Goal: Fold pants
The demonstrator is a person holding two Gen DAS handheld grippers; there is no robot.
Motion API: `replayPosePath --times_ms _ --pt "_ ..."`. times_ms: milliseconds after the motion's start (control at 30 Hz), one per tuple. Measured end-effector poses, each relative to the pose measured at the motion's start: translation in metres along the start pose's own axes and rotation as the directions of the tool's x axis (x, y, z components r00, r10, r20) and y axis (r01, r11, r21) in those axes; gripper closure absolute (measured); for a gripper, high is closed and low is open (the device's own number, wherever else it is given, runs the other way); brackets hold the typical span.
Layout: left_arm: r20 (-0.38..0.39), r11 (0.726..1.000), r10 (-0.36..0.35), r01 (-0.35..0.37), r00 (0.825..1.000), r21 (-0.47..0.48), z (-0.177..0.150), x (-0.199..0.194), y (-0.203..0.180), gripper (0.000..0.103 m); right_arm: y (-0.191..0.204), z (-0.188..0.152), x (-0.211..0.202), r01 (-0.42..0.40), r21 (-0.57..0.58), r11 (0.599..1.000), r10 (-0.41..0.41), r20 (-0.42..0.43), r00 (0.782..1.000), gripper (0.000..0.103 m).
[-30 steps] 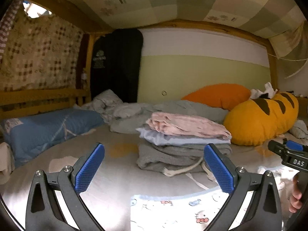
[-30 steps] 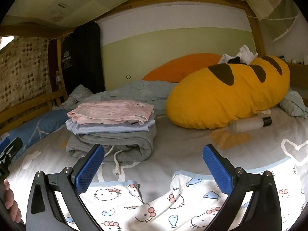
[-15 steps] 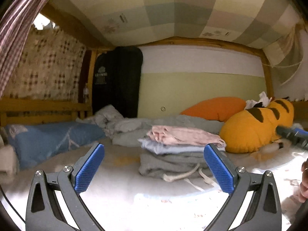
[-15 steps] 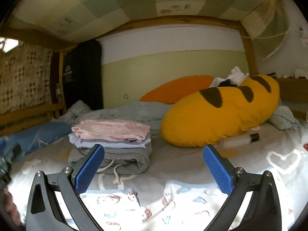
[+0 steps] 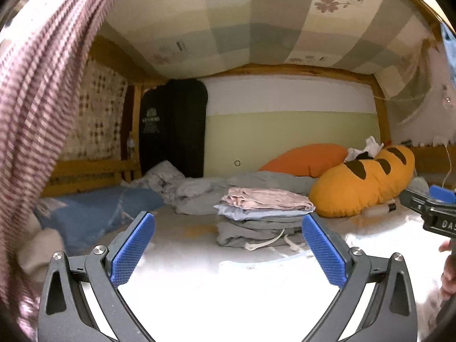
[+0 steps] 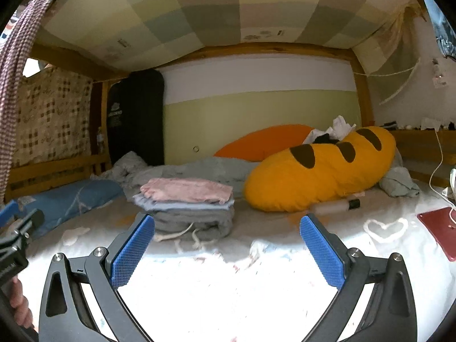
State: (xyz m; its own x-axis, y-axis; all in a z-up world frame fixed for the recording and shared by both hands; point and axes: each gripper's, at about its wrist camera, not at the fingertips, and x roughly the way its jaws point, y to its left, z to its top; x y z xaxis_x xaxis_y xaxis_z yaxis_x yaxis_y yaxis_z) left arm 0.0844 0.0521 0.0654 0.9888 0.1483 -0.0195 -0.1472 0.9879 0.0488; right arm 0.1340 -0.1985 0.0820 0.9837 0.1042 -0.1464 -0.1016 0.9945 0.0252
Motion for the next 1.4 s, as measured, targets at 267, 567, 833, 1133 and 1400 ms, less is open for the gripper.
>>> replayPosePath --times_ms 267,567,833,1133,1400 --pt "-0.125 0.996 0.060 -0.068 0.990 -0.055 -0.024 -0.056 0.018 0.001 0.025 -0.029 -0.075 -0.066 -0.053 0.996 0.064 -0.039 0.997 0.001" --pt "-0.176 0.987 0.148 -0.133 0.973 0.092 -0.036 -0.097 0.000 0.001 0.025 -0.069 -0.131 -0.029 -0.083 0.996 0.026 -0.037 0.999 0.001" --pt "-0.228 0.995 0.084 -0.069 0.970 0.075 -0.048 -0.112 0.004 0.001 0.042 -0.112 -0.145 -0.118 -0.176 0.977 0.084 -0.191 0.978 0.001" --pt "-0.265 0.999 0.034 -0.029 0.964 0.022 -0.052 -0.097 0.000 0.001 0.073 -0.149 -0.138 -0.264 -0.212 0.941 0.177 -0.356 0.918 0.039" --pt "-0.317 0.999 0.046 -0.050 0.947 -0.004 -0.059 -0.087 0.003 0.001 0.089 -0.166 -0.123 -0.361 -0.228 0.904 0.239 -0.431 0.870 0.066"
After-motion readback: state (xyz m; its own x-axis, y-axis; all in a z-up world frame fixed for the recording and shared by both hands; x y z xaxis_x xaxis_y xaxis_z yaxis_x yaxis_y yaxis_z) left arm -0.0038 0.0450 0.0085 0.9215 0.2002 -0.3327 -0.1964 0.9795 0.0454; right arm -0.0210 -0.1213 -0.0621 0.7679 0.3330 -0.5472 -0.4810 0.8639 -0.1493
